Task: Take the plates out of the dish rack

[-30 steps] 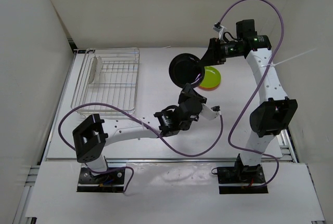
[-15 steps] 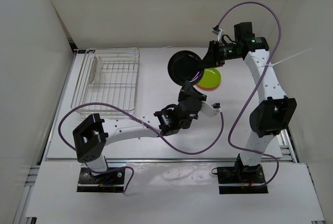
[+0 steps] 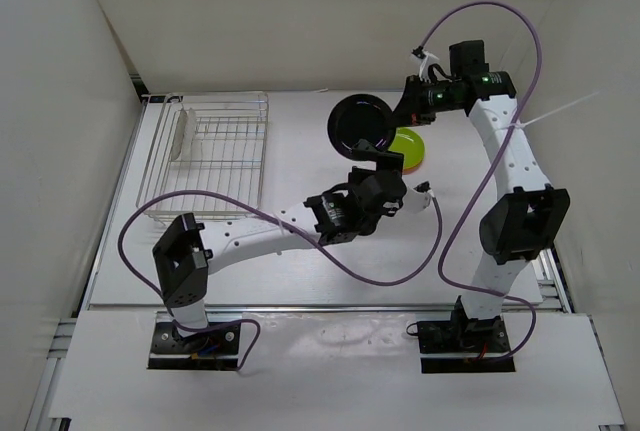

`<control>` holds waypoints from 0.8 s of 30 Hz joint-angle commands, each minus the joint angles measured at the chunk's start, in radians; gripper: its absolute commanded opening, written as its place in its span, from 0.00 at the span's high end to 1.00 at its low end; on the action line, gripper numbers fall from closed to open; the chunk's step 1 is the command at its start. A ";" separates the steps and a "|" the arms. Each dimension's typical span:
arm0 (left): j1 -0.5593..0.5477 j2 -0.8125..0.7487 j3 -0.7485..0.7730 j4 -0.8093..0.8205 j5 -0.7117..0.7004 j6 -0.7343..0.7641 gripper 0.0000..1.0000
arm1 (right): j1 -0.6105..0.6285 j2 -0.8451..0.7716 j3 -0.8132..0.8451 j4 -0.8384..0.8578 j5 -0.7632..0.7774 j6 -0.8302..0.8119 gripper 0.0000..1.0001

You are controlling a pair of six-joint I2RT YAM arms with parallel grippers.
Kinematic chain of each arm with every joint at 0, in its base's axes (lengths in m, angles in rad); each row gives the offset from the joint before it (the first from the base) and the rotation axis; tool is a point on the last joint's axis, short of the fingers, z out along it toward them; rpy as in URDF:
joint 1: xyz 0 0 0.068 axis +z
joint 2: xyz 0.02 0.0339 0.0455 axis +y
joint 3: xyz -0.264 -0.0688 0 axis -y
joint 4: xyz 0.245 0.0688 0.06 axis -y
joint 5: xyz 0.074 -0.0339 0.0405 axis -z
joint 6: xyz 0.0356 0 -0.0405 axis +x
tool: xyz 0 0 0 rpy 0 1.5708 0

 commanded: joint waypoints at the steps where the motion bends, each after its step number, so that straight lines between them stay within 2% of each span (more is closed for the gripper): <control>1: 0.025 0.007 0.138 -0.481 0.111 -0.321 0.01 | -0.029 -0.003 0.026 0.112 0.227 0.079 1.00; 2: 0.036 0.007 0.129 -0.629 0.131 -0.353 0.01 | -0.038 0.044 0.050 0.112 0.286 0.079 1.00; 3: 0.055 0.007 0.114 -0.663 0.149 -0.380 0.01 | -0.049 0.074 0.078 0.112 0.338 0.067 1.00; 5: 0.092 -0.019 0.075 -0.687 0.174 -0.462 0.01 | -0.086 0.167 0.159 0.103 0.463 0.058 1.00; 7: 0.184 -0.037 0.075 -0.665 0.174 -0.525 0.01 | -0.121 0.221 0.193 0.103 0.493 0.058 1.00; 9: 0.305 -0.024 0.155 -0.679 0.183 -0.632 0.01 | -0.136 0.281 0.206 0.103 0.534 0.044 1.00; 14: 0.575 -0.004 0.423 -0.770 0.324 -0.849 0.01 | -0.169 0.365 0.196 0.103 0.570 0.013 1.00; 16: 0.684 0.019 0.485 -0.794 0.367 -0.905 0.01 | -0.169 0.393 0.187 0.103 0.581 0.013 1.00; 19: 0.781 0.056 0.621 -0.894 0.459 -0.991 0.01 | -0.169 0.417 0.187 0.103 0.581 0.004 1.00; 21: 0.830 0.056 0.629 -0.897 0.501 -1.028 0.01 | -0.169 0.428 0.187 0.103 0.590 0.004 0.99; 24: 0.850 -0.003 0.554 -0.860 0.541 -1.028 0.01 | -0.169 0.448 0.187 0.094 0.601 -0.005 0.98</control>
